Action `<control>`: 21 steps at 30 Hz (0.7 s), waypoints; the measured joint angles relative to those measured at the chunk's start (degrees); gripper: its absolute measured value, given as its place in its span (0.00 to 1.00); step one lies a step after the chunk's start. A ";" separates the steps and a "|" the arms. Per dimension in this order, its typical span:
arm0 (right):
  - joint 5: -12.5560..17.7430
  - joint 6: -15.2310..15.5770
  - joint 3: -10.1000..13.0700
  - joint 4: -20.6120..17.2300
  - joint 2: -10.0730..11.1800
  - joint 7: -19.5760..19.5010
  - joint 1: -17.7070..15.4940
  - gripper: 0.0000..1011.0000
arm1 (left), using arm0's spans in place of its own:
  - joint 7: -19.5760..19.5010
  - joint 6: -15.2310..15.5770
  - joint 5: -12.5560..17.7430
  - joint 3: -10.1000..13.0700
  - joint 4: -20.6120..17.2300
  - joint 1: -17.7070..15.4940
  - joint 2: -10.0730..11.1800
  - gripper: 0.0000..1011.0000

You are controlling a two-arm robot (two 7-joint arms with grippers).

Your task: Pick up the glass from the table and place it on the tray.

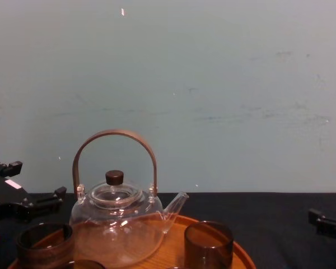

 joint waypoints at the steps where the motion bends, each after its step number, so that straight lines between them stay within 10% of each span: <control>1: 0.01 0.00 0.00 0.00 0.01 0.00 0.00 0.99 | 0.00 0.00 0.00 0.00 0.00 0.00 0.00 0.99; 21: 0.05 0.00 0.00 -0.02 0.04 0.00 0.00 0.99 | 0.00 0.00 0.00 0.00 0.00 0.00 0.00 0.99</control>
